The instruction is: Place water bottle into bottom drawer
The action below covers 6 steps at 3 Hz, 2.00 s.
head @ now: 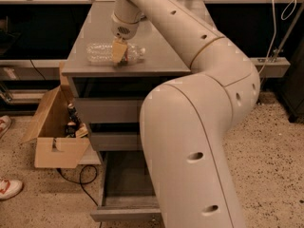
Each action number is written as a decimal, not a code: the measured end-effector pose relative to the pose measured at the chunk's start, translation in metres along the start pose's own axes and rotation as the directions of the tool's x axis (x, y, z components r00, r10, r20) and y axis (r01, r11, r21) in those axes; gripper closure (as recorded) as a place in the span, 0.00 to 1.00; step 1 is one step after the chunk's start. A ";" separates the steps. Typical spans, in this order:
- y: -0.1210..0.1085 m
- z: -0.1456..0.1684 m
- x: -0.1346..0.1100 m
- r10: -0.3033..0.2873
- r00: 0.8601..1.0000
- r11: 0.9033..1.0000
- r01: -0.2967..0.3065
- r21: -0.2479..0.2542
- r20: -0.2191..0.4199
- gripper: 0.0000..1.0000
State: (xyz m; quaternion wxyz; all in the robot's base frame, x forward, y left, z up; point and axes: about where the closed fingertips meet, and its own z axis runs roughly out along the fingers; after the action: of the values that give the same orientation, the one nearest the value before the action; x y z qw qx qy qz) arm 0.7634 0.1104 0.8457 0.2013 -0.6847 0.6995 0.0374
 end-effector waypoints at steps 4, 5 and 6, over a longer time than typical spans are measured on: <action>0.110 -0.088 0.129 0.204 0.970 0.979 -0.205 -0.004 0.129 1.00; 0.132 -0.068 0.155 0.232 0.969 0.972 -0.228 -0.049 0.081 1.00; 0.135 -0.062 0.158 0.247 0.966 0.968 -0.243 -0.059 0.081 1.00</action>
Offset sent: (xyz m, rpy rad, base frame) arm -0.0875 -0.0841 0.0661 0.2308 -0.0700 -0.0109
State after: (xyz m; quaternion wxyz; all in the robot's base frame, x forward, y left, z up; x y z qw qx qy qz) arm 0.6208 -0.0512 0.8193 0.2092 -0.5955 0.7680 0.1090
